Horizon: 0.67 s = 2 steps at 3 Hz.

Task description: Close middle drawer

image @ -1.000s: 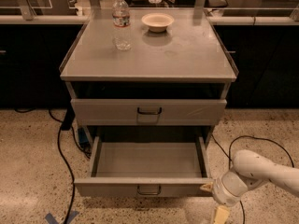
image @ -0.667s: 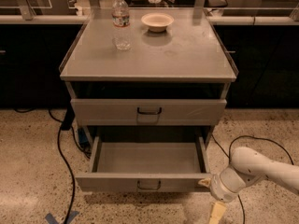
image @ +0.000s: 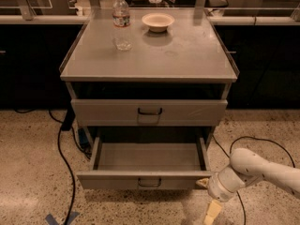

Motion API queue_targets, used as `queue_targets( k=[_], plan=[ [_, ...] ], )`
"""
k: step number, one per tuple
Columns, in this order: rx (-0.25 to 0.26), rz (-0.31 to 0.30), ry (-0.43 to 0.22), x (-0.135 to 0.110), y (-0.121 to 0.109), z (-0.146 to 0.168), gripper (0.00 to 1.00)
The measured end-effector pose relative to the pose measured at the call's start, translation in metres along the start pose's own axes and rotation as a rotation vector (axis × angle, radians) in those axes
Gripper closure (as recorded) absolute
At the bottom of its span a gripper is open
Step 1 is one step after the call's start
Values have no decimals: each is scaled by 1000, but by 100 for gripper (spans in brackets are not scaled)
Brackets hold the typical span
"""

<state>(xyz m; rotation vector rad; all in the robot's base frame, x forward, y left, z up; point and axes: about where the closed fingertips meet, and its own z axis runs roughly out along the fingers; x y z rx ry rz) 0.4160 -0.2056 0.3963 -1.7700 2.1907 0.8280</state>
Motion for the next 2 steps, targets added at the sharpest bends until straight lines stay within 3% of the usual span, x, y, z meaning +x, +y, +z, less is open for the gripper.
queue_targets(
  k=[1,2],
  plan=[
    [0,0,0,0,0,0,0],
    [34,2,-16,-1,-7,9,0]
  ],
)
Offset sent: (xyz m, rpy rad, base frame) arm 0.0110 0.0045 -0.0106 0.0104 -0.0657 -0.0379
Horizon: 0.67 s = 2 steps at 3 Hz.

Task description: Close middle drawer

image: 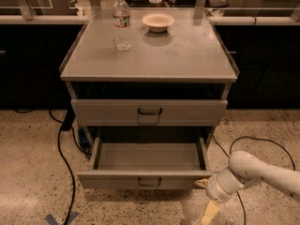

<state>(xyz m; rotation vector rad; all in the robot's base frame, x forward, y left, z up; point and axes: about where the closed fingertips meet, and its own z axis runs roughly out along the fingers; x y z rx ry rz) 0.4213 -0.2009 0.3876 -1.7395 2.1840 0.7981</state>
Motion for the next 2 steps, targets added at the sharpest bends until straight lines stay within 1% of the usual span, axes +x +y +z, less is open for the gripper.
queue_targets(
  k=[1,2],
  plan=[
    [49,46,-11,-2,-14,9,0],
    [102,81,-39,-7,-33,15,0]
  ],
)
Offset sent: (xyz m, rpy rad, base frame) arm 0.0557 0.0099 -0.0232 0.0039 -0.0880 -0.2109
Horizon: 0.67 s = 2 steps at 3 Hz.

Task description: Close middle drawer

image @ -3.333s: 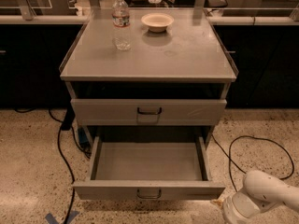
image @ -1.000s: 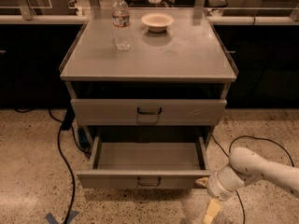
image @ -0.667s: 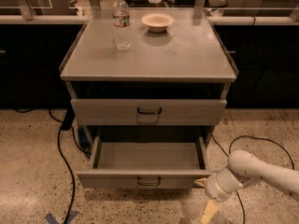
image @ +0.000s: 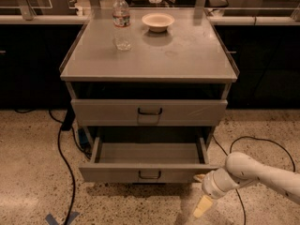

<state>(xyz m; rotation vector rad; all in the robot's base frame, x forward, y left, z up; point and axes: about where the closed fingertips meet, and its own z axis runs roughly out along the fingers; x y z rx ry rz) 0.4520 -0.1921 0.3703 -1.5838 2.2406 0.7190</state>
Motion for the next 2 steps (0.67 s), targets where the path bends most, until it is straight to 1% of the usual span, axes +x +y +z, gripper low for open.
queue_targets(
  k=[1,2],
  plan=[
    [55,23,-19,-8,-15,3,0],
    [124,70,-48,-15,-29,-1,0]
  ],
)
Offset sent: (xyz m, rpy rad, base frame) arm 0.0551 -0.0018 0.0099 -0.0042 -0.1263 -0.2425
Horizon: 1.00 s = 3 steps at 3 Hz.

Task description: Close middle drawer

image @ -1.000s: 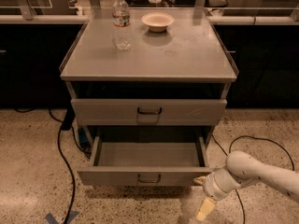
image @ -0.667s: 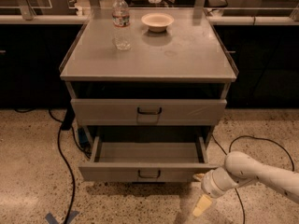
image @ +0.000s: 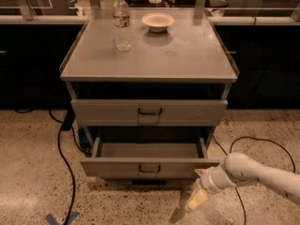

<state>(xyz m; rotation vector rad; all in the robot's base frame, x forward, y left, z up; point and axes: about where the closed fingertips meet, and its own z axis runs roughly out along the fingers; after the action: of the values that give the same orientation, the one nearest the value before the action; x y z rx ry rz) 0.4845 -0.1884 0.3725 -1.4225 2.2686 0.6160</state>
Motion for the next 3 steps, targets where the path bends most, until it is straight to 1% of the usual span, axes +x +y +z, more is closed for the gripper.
queue_targets(
  k=[1,2,3],
  plan=[
    [71,46,-29,-22,-28,2,0],
    [71,46,-29,-22,-28,2,0],
    [90,52,-34,-27,-40,10,0]
  ],
)
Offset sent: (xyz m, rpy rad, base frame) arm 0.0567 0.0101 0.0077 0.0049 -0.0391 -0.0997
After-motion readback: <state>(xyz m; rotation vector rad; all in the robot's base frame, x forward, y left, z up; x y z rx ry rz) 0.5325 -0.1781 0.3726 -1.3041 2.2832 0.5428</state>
